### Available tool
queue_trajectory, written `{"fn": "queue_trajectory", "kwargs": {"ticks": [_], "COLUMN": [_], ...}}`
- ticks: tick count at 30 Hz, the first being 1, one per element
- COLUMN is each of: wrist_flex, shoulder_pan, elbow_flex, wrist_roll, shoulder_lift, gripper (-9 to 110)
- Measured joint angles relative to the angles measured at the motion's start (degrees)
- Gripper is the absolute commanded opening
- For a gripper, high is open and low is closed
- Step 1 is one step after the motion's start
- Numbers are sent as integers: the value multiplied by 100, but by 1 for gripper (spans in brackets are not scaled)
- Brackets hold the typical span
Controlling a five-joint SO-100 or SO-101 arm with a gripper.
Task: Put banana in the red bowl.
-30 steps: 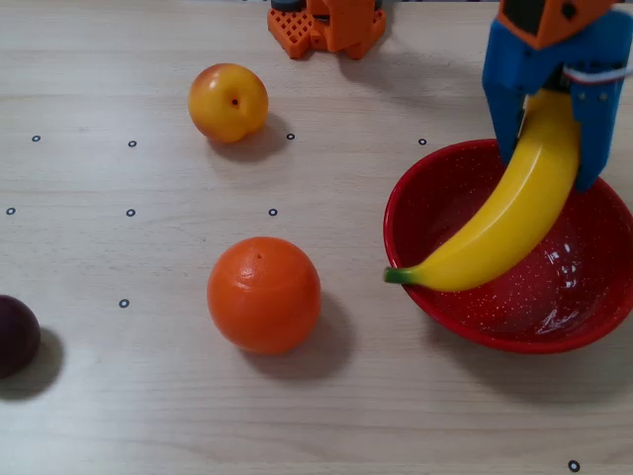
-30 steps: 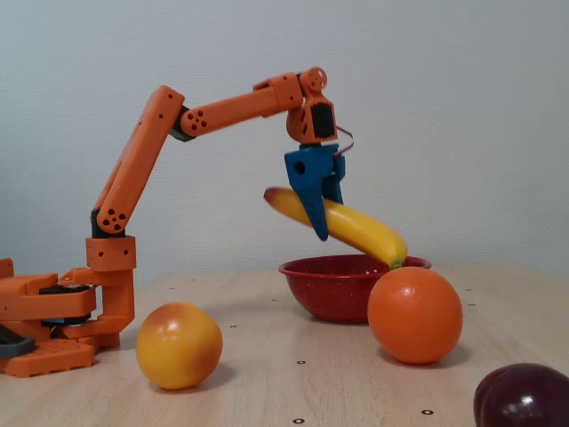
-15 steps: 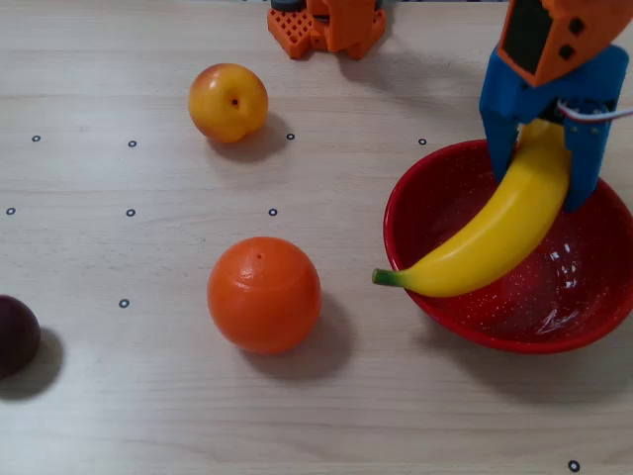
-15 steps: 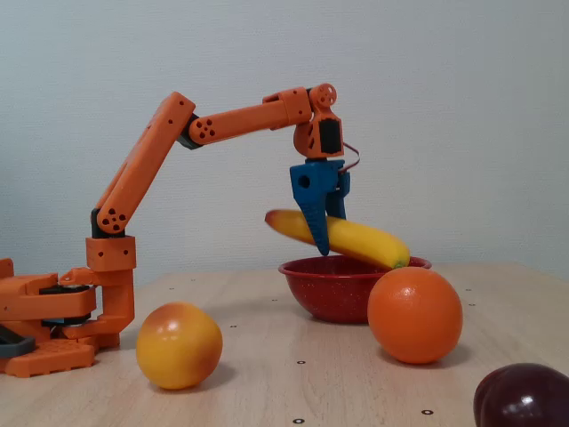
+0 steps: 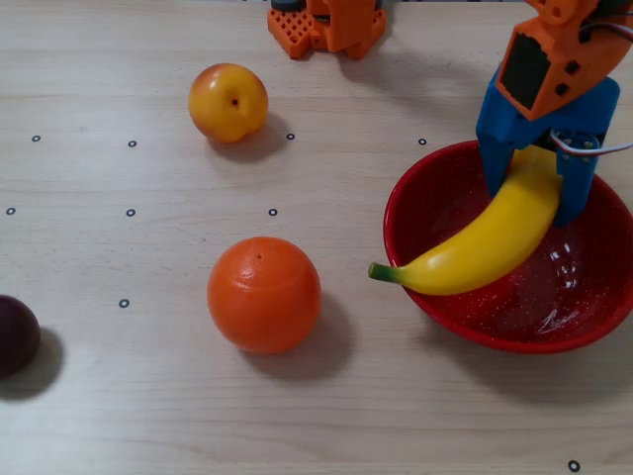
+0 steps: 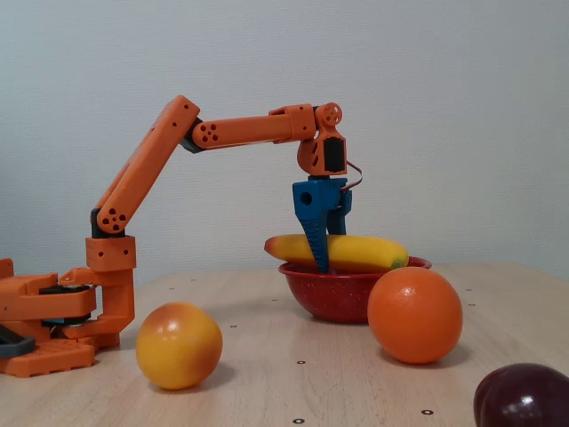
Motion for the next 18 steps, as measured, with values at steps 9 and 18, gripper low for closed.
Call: {"fn": "queue_trajectory", "kwargs": {"ticks": [9,18], "wrist_flex": [-211,-202], "shoulder_pan": [18,26], "elbow_flex": [185,185], "wrist_roll": [0,-431], "shoulder_lift": [9,9], "gripper": [3,21]}}
